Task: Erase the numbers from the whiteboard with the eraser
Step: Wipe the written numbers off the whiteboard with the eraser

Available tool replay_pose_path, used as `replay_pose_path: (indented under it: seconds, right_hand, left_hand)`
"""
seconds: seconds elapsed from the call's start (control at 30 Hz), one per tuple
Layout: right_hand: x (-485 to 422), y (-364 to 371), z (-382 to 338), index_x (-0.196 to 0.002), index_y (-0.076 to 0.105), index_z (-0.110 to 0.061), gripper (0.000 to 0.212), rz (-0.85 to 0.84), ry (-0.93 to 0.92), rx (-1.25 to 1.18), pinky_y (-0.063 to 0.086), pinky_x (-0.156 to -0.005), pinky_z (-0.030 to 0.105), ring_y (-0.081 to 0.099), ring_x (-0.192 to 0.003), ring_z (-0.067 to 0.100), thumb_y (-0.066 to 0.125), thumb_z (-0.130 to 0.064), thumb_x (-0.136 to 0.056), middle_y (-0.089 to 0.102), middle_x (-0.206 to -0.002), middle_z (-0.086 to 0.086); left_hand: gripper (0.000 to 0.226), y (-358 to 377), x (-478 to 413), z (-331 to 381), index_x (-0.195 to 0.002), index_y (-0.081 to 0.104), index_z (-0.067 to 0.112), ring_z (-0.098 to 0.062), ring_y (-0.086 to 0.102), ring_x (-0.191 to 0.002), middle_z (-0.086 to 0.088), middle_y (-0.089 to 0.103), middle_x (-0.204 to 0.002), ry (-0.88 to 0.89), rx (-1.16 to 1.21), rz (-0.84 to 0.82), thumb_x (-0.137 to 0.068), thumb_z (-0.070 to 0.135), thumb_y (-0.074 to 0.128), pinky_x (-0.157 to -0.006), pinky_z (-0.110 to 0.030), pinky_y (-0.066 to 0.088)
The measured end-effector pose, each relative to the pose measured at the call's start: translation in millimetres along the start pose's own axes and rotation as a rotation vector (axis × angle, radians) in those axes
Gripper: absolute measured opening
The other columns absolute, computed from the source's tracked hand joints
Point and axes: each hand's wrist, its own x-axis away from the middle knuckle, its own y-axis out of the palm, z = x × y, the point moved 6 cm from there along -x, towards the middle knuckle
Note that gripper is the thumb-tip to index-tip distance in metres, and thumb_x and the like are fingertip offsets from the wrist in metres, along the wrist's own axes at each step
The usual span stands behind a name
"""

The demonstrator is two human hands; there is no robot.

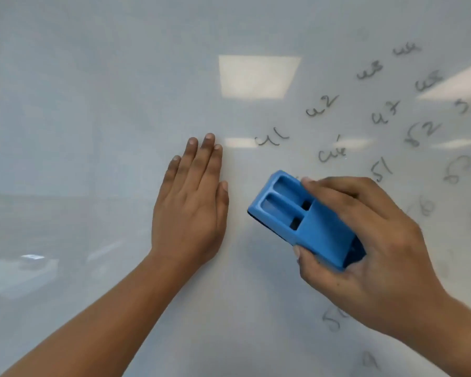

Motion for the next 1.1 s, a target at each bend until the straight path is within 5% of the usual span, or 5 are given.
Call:
replay_pose_path:
  seconds: [0.4,0.6,0.8,0.97,1.1]
  right_hand:
    - [-85,9,43,-0.131,0.063,-0.021,0.048,0.091,0.028,0.299,0.054,-0.085,0.040,0.053,-0.105,0.016,0.071,-0.034,-0.085,0.054,-0.127,-0.001]
    - [-71,26,28,-0.127,0.065,-0.019,0.050,-0.093,-0.126,0.354,0.051,-0.079,0.027,0.056,-0.096,0.017,0.070,-0.039,-0.082,0.057,-0.121,0.001]
    - [-101,-6,55,-0.123,0.067,-0.020,0.048,0.083,0.013,0.337,0.048,-0.082,0.028,0.053,-0.097,0.013,0.074,-0.036,-0.078,0.051,-0.110,-0.008]
    - [-73,17,30,-0.120,0.066,-0.022,0.048,-0.211,-0.203,0.387,0.050,-0.068,0.025,0.056,-0.089,0.015,0.066,-0.043,-0.077,0.056,-0.111,-0.003]
    - [-99,-9,54,-0.117,0.066,-0.022,0.044,-0.084,-0.084,0.411,0.048,-0.069,0.025,0.050,-0.083,0.012,0.070,-0.040,-0.077,0.050,-0.103,-0.006]
  left_hand:
    - [0.053,7,3,-1,-0.153,0.037,0.005,-0.026,0.027,-0.152,-0.008,0.031,-0.162,0.075,-0.008,0.074,-0.103,0.024,0.036,-0.123,-0.043,0.020]
    - [0.054,8,2,-1,-0.152,0.040,0.004,-0.026,0.031,-0.150,-0.009,0.034,-0.161,0.076,-0.016,0.089,-0.102,0.025,0.034,-0.122,-0.043,0.022]
    - [0.055,8,1,-1,-0.152,0.039,0.005,-0.024,0.029,-0.150,-0.007,0.032,-0.162,0.064,-0.022,0.070,-0.103,0.027,0.031,-0.123,-0.042,0.020]
    - [0.056,7,1,0,-0.153,0.036,0.005,-0.023,0.028,-0.151,-0.008,0.032,-0.162,0.061,-0.022,0.056,-0.102,0.026,0.032,-0.124,-0.039,0.018]
    - [0.056,8,0,1,-0.152,0.038,0.004,-0.025,0.028,-0.150,-0.009,0.032,-0.162,0.049,-0.042,0.039,-0.101,0.025,0.030,-0.124,-0.038,0.015]
